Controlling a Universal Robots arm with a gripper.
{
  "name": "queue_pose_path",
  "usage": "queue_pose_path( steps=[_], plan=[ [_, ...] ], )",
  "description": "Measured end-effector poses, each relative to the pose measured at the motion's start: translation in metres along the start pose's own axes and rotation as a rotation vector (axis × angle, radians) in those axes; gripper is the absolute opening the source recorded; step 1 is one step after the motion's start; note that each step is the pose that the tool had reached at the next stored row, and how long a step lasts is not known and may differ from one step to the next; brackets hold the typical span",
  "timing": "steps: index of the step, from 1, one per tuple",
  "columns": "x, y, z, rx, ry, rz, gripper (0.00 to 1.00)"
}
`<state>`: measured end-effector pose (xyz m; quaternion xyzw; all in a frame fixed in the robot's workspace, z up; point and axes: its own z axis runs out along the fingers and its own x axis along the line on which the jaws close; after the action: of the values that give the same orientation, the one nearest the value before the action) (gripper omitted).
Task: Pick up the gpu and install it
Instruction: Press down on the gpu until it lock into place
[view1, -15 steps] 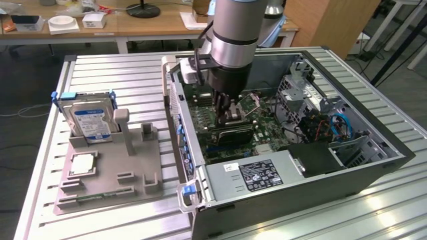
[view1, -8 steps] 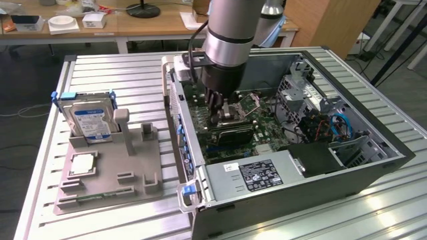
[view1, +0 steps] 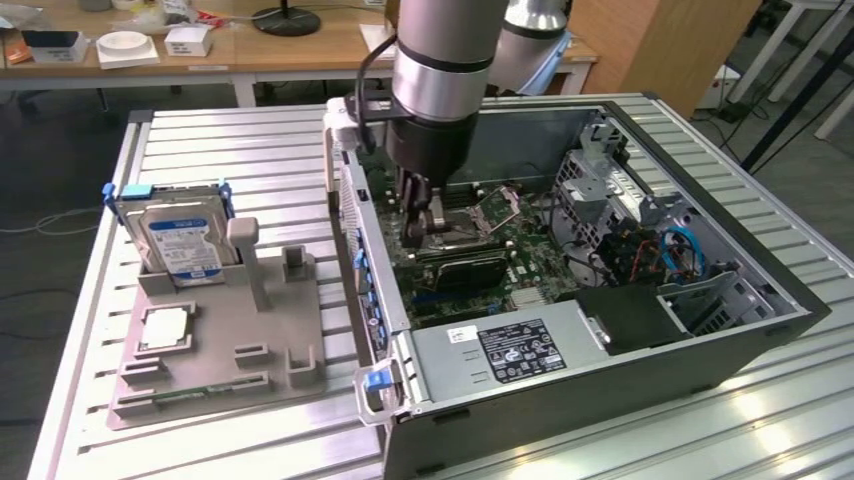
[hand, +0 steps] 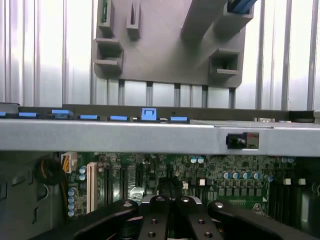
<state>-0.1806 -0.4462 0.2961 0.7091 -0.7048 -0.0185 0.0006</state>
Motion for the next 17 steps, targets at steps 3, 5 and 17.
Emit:
queue_pose_path(
  steps=[3,5,17],
  plan=[
    [0.000,0.0034,0.0012,0.0008,0.0001,0.000,0.11],
    [0.000,0.0088,0.0018,0.0022,-0.0001,0.000,0.11],
    [-0.001,0.0251,0.0025,0.0032,-0.0001,0.000,0.11]
  ],
)
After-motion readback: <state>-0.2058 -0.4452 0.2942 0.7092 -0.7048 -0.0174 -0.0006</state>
